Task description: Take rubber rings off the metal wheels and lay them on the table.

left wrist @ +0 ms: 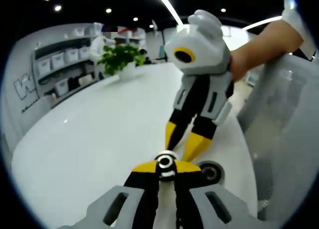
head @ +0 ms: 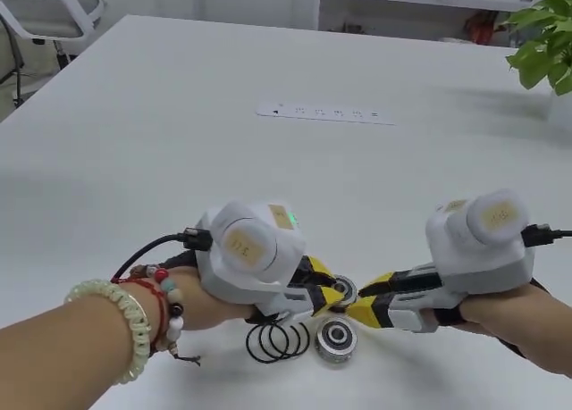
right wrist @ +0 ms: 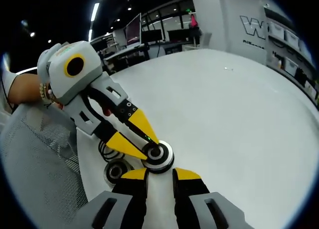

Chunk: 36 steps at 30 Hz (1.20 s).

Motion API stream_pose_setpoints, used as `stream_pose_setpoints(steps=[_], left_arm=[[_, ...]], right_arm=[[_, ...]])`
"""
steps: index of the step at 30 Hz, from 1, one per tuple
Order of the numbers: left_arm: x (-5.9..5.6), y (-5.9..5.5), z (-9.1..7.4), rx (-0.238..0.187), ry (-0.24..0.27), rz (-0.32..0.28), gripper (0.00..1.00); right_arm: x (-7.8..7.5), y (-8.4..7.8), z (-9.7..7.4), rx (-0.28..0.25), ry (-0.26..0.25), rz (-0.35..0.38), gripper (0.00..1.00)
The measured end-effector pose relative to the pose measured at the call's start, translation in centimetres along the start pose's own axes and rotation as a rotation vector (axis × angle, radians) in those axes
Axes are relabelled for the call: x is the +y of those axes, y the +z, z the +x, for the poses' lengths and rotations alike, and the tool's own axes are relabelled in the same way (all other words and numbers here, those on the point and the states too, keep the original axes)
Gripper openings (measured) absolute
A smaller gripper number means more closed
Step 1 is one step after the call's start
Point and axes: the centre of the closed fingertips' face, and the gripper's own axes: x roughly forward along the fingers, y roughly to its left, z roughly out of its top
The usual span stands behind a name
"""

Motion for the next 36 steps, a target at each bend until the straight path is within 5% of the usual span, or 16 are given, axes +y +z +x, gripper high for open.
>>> stream_pose_setpoints(steps=[19, 24, 36], left_arm=[[0.01, -0.01, -0.05, -0.001, -0.002, -0.005, 0.11], [0.03, -0.01, -0.03, -0.002, -0.002, -0.007, 0.11], [0.08, -0.02, -0.03, -0.002, -0.002, -0.011, 0.11]], right_arm=[[-0.02, 0.02, -0.1, -0.003, 0.012, -0.027, 0.12], [0.1, 0.94, 0.04, -0.049, 0.008, -0.006, 0.21], [-0.05, 0.21, 0.19, -0.011, 0.007, -0.05, 0.16]])
